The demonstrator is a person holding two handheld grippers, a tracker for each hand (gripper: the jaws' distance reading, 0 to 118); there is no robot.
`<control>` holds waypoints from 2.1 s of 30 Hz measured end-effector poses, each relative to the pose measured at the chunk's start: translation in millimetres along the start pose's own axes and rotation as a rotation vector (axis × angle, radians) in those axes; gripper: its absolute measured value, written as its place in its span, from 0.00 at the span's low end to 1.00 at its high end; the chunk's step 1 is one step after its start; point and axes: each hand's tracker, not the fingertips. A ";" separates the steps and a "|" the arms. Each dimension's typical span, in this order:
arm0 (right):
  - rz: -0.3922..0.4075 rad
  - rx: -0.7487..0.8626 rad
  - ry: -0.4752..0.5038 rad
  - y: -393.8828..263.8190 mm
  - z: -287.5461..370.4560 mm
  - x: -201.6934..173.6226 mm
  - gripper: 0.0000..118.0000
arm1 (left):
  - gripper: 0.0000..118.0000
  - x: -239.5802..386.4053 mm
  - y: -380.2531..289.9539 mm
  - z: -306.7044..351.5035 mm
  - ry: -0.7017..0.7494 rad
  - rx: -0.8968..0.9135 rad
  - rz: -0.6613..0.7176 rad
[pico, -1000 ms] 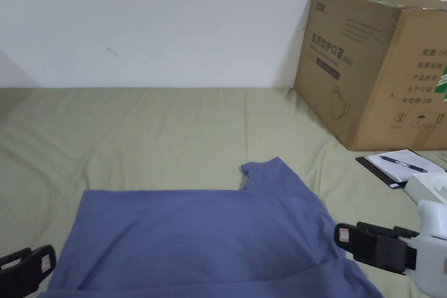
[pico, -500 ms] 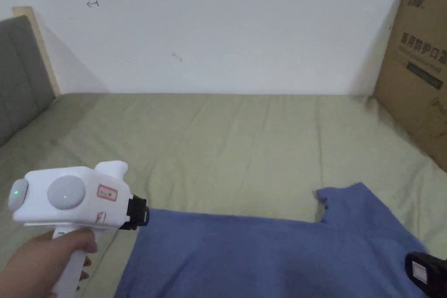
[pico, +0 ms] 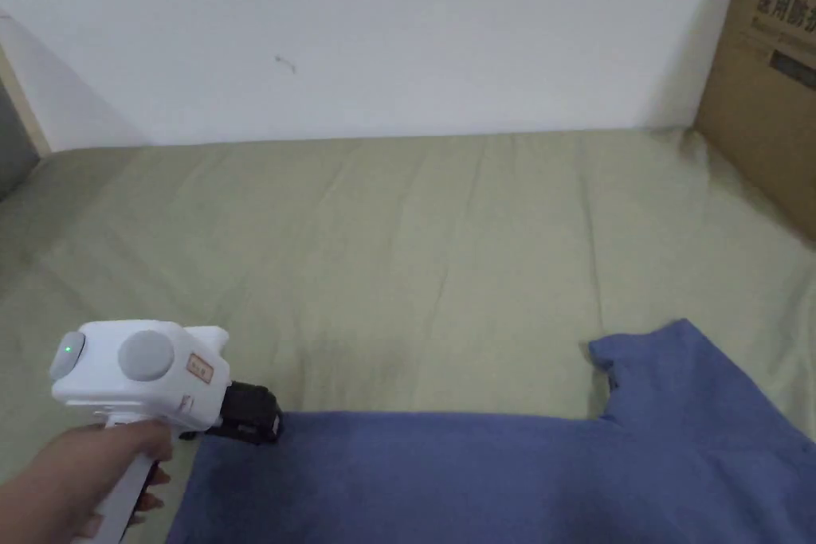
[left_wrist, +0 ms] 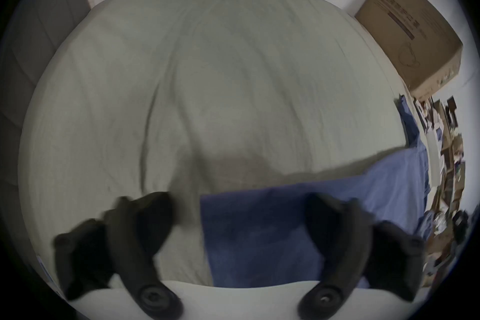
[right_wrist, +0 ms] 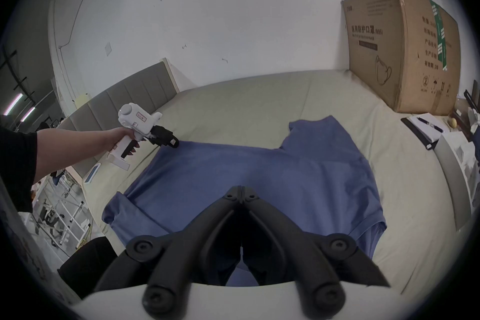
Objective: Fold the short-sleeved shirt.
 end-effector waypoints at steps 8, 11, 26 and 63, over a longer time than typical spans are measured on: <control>-0.052 0.068 -0.032 25.7 -5.5 28.3 0.00 | 0.00 -3.5 -9.0 14.3 0.004 0.099 -0.062; -0.096 0.067 -0.106 77.8 -32.1 67.1 0.00 | 0.00 1.3 -10.0 31.2 -0.004 0.118 -0.085; -0.281 -0.570 -0.377 127.3 -239.6 198.1 0.91 | 0.00 7.5 -14.6 40.9 -0.049 0.110 -0.032; -0.083 -0.156 -0.307 138.0 -33.4 130.9 0.00 | 0.00 14.4 -93.3 158.5 -0.074 0.294 0.030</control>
